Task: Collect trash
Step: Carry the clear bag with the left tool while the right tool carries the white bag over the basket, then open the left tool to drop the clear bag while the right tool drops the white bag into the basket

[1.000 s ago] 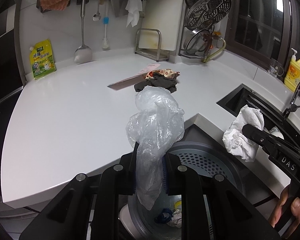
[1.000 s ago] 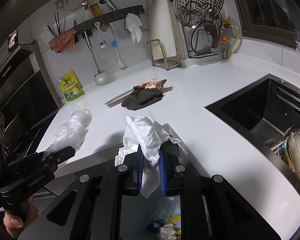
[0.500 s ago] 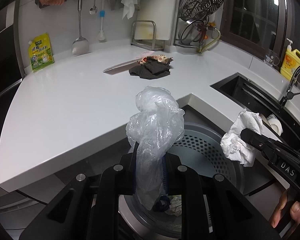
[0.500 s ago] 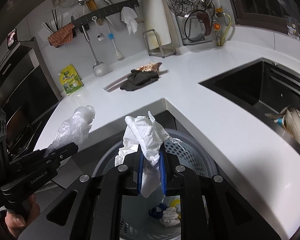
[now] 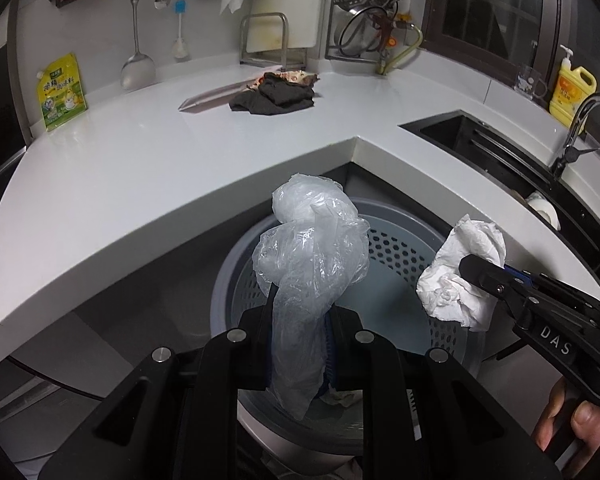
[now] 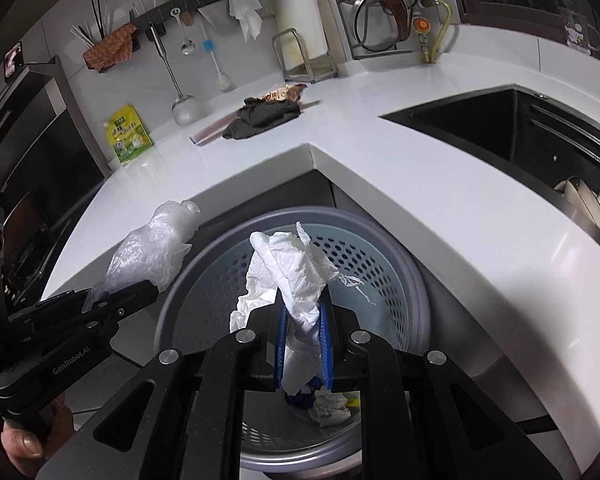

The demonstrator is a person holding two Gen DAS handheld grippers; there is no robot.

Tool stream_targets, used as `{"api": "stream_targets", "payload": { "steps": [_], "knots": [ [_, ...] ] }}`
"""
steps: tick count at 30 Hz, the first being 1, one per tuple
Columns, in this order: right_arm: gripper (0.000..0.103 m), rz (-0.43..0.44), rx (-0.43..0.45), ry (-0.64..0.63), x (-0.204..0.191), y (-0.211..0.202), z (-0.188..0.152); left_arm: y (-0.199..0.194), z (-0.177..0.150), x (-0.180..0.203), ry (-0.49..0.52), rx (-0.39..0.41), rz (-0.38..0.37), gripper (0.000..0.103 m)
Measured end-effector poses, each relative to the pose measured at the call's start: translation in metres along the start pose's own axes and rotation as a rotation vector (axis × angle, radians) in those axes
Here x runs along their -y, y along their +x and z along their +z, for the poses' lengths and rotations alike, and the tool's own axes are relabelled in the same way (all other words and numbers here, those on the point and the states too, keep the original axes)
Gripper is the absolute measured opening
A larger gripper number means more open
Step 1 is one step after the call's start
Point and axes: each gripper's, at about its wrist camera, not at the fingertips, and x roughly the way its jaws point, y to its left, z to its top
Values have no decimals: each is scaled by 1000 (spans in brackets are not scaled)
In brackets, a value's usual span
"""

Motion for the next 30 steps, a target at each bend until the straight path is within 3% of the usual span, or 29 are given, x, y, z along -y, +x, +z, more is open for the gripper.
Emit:
{"api": "stream_targets", "payload": {
  "steps": [30],
  "knots": [
    [14, 12, -105, 35, 11, 40, -18, 39, -13, -2, -7, -119, -16, 19]
  ]
}}
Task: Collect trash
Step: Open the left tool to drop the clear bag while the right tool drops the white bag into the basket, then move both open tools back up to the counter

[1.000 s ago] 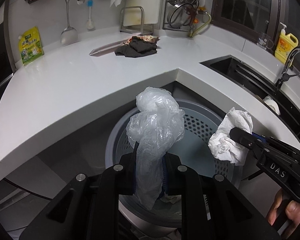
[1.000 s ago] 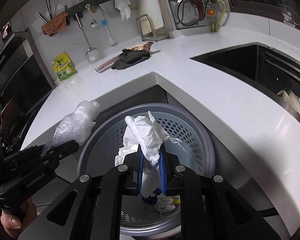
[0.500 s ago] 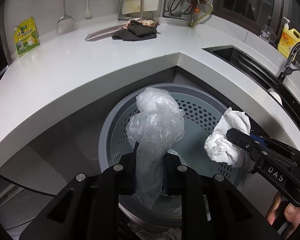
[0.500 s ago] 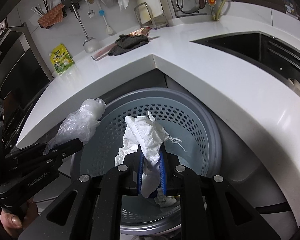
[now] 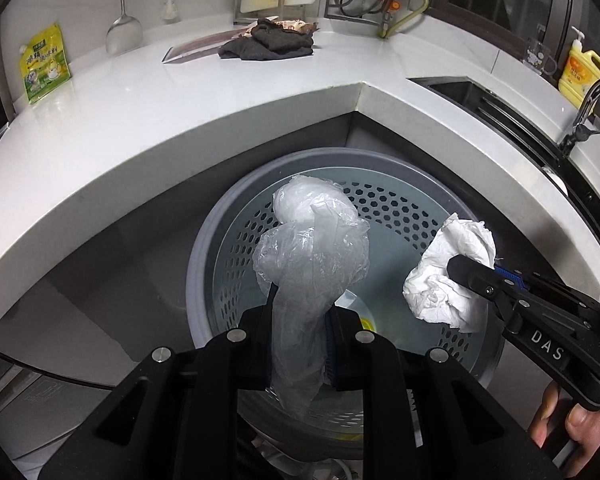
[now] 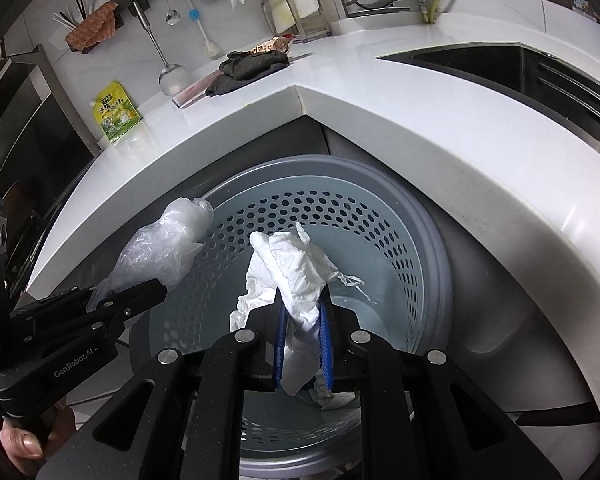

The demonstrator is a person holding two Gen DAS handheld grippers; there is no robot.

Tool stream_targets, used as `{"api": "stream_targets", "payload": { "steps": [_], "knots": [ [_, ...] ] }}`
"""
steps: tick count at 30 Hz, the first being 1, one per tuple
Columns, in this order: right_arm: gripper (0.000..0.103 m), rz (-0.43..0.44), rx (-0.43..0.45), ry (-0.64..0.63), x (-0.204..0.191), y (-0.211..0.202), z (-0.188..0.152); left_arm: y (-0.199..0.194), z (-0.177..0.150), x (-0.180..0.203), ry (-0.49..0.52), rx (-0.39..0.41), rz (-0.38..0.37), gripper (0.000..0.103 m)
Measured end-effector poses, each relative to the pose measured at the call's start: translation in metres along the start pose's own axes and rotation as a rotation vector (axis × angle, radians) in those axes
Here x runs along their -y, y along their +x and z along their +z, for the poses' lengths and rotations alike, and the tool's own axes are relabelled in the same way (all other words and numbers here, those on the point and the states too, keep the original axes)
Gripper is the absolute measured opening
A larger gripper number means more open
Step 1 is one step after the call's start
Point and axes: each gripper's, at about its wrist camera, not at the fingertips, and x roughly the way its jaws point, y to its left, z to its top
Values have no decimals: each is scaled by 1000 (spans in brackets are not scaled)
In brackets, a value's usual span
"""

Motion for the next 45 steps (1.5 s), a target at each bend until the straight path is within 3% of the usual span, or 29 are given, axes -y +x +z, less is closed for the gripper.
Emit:
{"api": "stream_targets", "payload": {
  "steps": [7, 9, 14, 27, 29, 45],
  "knots": [
    [15, -5, 1, 14, 4, 2, 1, 4, -1, -1, -7, -9, 6, 20],
    [19, -7, 3, 16, 5, 2, 1, 3, -1, -2, -8, -4, 10, 24],
    [37, -14, 17, 29, 8, 0, 1, 2, -1, -5, -19, 7, 20, 50],
    [46, -5, 31, 44, 10, -2, 1, 2, 0, -10, -36, 15, 18, 60],
    [48, -6, 36, 45, 11, -3, 2, 1, 0, -11, -38, 20, 20, 65],
    [59, -8, 94, 30, -1, -19, 13, -33, 18, -33, -68, 144, 39, 87]
  ]
}}
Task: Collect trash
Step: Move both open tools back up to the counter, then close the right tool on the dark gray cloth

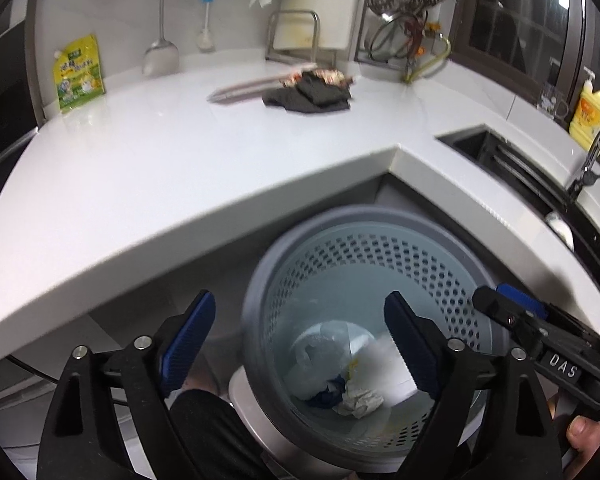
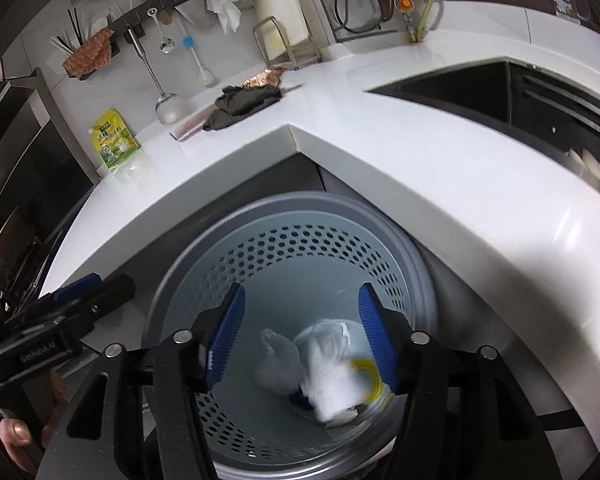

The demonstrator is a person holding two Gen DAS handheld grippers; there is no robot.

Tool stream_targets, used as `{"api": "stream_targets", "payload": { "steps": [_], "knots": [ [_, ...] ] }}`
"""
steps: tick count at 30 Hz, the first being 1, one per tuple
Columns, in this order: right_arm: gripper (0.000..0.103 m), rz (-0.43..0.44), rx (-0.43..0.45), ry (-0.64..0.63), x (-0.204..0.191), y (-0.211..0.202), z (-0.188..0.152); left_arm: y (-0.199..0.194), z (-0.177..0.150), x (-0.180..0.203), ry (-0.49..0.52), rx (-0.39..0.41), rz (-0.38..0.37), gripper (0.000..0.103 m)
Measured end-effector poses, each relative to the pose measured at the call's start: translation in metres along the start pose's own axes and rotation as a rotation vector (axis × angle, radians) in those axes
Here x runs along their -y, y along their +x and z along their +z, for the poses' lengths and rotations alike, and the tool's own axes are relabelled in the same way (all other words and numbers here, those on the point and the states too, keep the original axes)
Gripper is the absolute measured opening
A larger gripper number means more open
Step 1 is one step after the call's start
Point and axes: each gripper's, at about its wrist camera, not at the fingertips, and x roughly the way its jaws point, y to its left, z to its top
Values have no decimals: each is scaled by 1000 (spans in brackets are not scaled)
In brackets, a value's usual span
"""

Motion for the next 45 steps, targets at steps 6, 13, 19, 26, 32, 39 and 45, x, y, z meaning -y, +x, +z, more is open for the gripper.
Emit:
{"api": "stream_targets", "payload": {
  "steps": [6, 13, 19, 26, 32, 39, 45],
  "knots": [
    [60, -5, 20, -27, -15, -4, 19, -12, 21, -8, -10, 49, -9, 89],
    [60, -16, 19, -46, -31, 4, 49, -17, 50, -26, -17, 77, -13, 91],
    [60, -43, 9, -80, -48, 12, 77, -15, 75, -47, -38, 80, -8, 91],
    [63, -56, 16, -93, -62, 20, 112, -14, 104, -72, -54, 102, -15, 91],
    [63, -71, 3, -98, -70, 37, 135, -5, 122, -94, -68, 104, -6, 91],
    [63, -84, -9, -102, -73, 56, 154, 10, 139, -113, -75, 86, 5, 91],
    [63, -92, -7, -86, -70, 66, 168, 19, 156, -116, -63, 93, 10, 91]
  ]
}}
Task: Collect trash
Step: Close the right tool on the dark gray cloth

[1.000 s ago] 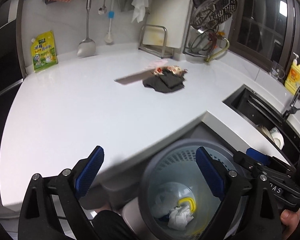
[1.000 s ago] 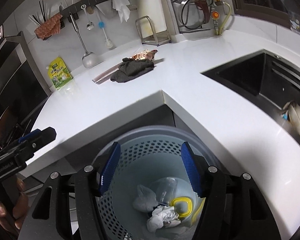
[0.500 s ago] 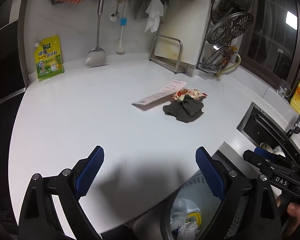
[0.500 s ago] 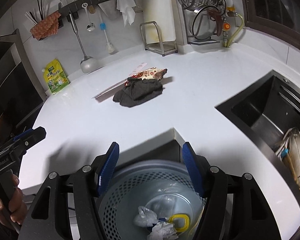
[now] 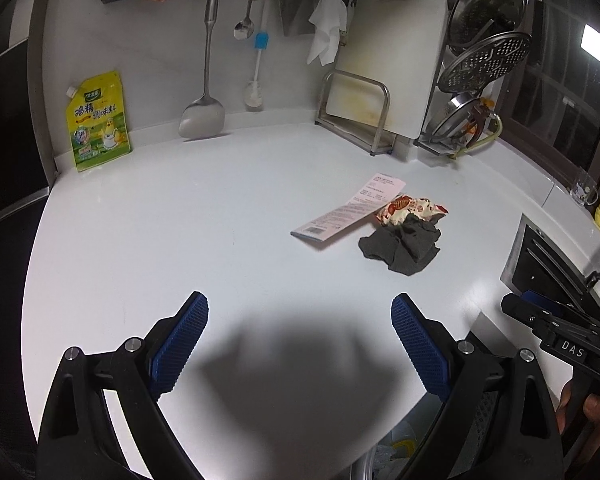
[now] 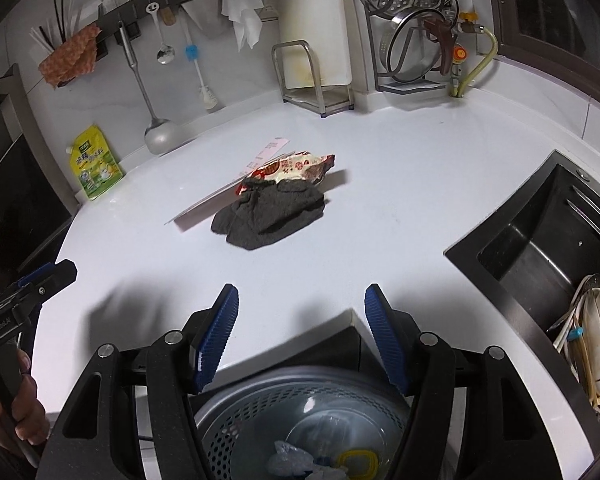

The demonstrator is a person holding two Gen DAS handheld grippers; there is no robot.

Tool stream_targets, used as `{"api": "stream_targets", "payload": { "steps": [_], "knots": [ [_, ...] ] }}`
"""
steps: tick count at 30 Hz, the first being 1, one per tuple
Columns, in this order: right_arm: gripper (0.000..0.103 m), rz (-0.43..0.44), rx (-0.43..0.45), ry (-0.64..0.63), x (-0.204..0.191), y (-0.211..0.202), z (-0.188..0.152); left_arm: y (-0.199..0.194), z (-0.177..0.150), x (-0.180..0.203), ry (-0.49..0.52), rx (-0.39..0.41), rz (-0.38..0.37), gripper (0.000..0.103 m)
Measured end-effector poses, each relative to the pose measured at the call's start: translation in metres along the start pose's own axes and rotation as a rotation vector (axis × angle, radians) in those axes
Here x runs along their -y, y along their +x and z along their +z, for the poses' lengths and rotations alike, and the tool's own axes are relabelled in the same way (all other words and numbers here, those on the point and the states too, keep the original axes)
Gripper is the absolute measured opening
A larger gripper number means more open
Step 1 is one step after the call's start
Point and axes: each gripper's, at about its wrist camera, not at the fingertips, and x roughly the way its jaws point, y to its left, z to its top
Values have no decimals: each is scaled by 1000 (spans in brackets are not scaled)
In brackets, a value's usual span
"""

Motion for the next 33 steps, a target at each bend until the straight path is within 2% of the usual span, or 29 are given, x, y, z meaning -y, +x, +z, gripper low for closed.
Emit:
{"api": "stream_targets", "payload": {
  "steps": [10, 20, 33],
  "knots": [
    [65, 11, -3, -9, 0, 17, 16, 18, 13, 2, -15, 1, 6, 92],
    [66, 59, -11, -56, -25, 49, 39, 31, 20, -6, -28, -5, 45, 92],
    [67, 17, -55, -43, -37, 96, 57, 46, 20, -9, -42, -25, 60, 92]
  ]
}}
